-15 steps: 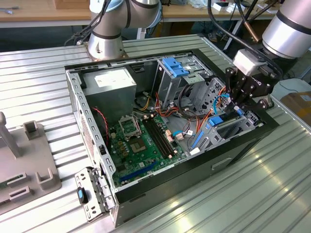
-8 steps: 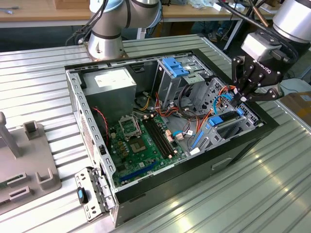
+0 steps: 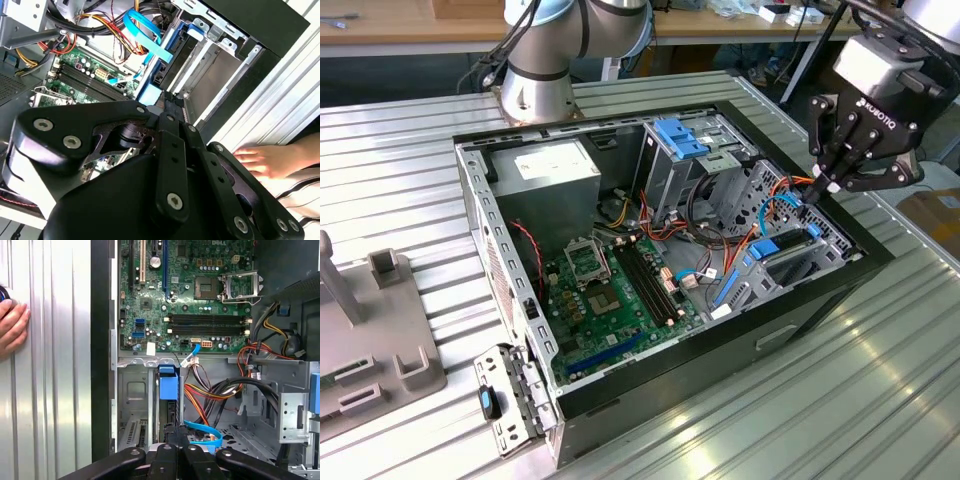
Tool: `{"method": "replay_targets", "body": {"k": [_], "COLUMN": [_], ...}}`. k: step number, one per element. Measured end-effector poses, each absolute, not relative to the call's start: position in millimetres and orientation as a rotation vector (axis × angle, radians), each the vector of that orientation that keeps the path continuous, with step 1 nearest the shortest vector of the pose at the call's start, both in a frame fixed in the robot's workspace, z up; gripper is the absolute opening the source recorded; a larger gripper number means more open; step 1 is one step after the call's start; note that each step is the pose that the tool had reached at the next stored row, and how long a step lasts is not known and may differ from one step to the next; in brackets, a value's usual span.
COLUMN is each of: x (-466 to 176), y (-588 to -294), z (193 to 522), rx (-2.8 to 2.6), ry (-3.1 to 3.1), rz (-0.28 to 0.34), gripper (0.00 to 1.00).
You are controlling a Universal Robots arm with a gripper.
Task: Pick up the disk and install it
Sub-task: 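Insert the first disk wire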
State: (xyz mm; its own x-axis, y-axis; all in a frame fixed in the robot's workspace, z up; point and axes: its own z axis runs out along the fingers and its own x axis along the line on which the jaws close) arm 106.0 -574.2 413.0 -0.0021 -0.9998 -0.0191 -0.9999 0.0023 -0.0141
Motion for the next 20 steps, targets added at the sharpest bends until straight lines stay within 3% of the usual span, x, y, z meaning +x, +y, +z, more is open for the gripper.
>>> {"method": "replay_targets", "body": {"k": [20], "x": [146], "y": [-574], "z": [416], "rx": [-2.203], "ry": [2.207], "rz": [0.006], "gripper": [0.11]}}
